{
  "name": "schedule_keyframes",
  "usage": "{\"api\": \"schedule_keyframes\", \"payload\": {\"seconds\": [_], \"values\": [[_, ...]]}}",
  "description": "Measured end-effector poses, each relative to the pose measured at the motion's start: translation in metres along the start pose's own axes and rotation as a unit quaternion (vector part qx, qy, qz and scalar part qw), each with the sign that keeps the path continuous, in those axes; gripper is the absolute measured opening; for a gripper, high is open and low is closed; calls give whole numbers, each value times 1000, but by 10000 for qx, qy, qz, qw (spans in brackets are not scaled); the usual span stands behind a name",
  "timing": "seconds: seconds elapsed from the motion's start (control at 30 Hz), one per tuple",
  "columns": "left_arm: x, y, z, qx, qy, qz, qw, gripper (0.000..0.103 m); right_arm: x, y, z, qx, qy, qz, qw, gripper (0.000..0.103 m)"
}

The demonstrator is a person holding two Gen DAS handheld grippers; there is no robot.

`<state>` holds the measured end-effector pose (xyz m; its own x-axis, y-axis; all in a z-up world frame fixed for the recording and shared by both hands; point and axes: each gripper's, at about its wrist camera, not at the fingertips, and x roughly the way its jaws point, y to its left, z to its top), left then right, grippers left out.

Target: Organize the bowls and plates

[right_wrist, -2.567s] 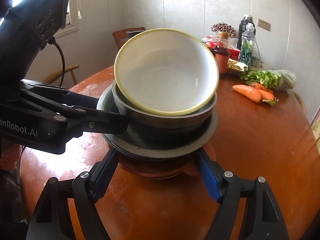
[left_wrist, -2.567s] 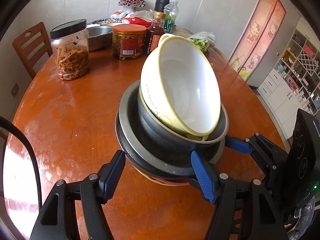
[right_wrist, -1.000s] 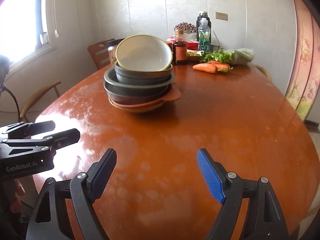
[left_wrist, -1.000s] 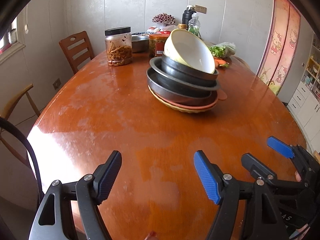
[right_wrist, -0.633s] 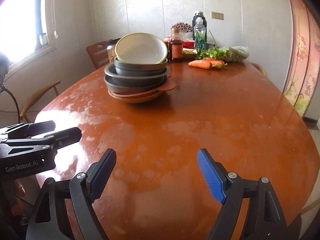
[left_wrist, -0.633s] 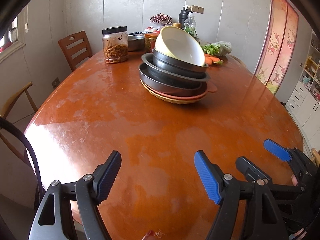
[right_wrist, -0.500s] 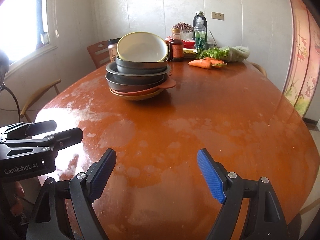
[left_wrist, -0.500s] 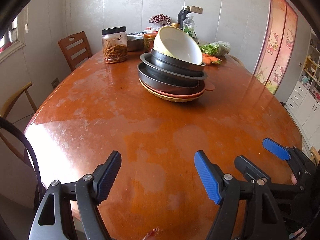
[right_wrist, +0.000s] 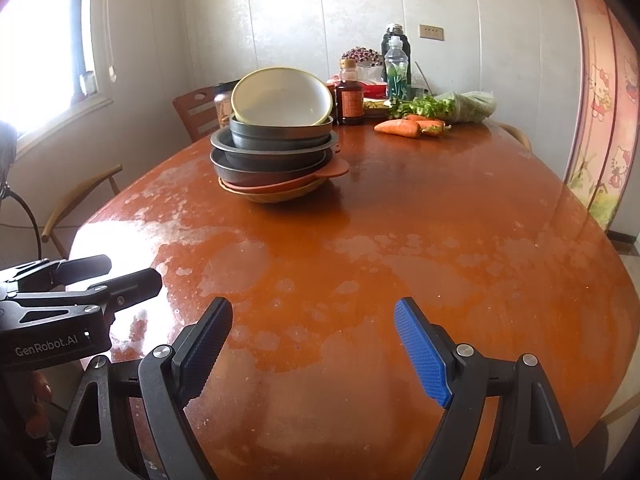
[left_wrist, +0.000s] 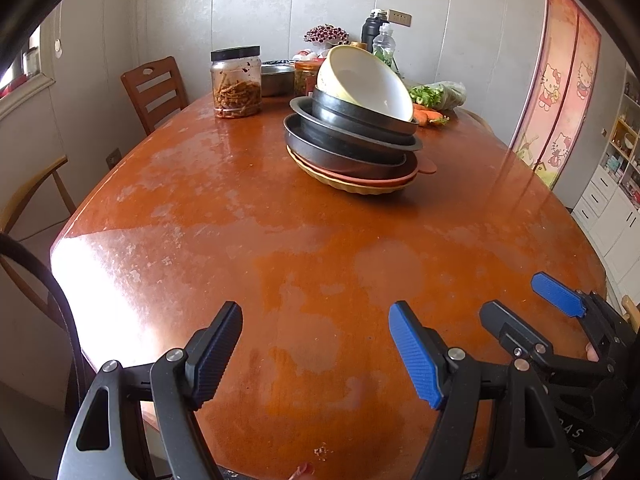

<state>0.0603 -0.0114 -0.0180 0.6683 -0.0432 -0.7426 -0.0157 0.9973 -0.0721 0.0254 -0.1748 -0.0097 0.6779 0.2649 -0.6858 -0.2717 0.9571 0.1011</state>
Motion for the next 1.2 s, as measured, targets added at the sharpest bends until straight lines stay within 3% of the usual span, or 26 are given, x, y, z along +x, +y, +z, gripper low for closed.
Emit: {"api": "schedule_keyframes", "payload": {"seconds": [1.2], "values": [[2,0,-10,46,94,0,9999,75,-9,9,-2,-96,-150,-4,9998,84]]}}
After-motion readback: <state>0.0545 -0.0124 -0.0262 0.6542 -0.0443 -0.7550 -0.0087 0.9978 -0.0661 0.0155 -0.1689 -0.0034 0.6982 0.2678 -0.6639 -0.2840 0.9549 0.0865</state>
